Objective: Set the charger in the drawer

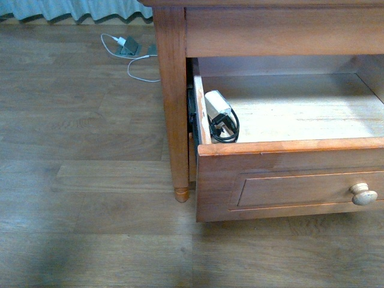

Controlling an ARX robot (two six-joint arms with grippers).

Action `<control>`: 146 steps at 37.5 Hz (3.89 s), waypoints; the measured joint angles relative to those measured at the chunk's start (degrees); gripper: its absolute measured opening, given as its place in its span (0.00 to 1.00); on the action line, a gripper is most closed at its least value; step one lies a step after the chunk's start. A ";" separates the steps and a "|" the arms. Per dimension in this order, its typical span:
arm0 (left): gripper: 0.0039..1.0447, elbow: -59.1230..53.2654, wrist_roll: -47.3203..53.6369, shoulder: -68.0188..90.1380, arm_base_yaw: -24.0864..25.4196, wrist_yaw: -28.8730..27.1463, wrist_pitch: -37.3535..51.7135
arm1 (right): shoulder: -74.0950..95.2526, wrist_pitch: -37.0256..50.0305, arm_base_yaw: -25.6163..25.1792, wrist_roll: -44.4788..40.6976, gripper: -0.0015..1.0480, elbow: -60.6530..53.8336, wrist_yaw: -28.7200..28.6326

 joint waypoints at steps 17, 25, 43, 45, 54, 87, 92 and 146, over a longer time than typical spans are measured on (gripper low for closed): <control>0.04 0.00 0.02 -13.44 0.00 0.02 -13.99 | 0.00 0.00 0.00 0.00 0.91 0.00 0.00; 0.10 0.00 0.00 -13.55 0.00 0.02 -14.03 | 0.04 -0.52 0.00 0.09 0.91 0.09 -0.20; 0.96 0.00 0.04 -13.55 0.00 0.02 -14.03 | 23.06 -22.77 10.58 -9.29 0.91 8.68 2.21; 0.95 0.02 0.04 -13.55 0.00 0.02 -14.03 | 26.53 -20.35 12.11 -9.20 0.91 9.62 3.26; 0.94 0.02 0.02 -13.55 0.00 0.02 -14.03 | 42.91 -8.79 19.98 -5.99 0.91 14.27 8.90; 0.94 0.00 0.02 -13.55 0.00 0.02 -14.05 | 85.72 19.54 30.18 6.23 0.91 35.82 24.63; 0.94 0.00 0.02 -13.55 0.00 0.02 -14.05 | 89.31 21.88 30.34 7.52 0.91 39.30 26.27; 0.94 0.02 0.02 -13.57 0.00 0.02 -14.08 | 7.89 -6.56 6.01 3.43 0.80 7.61 5.05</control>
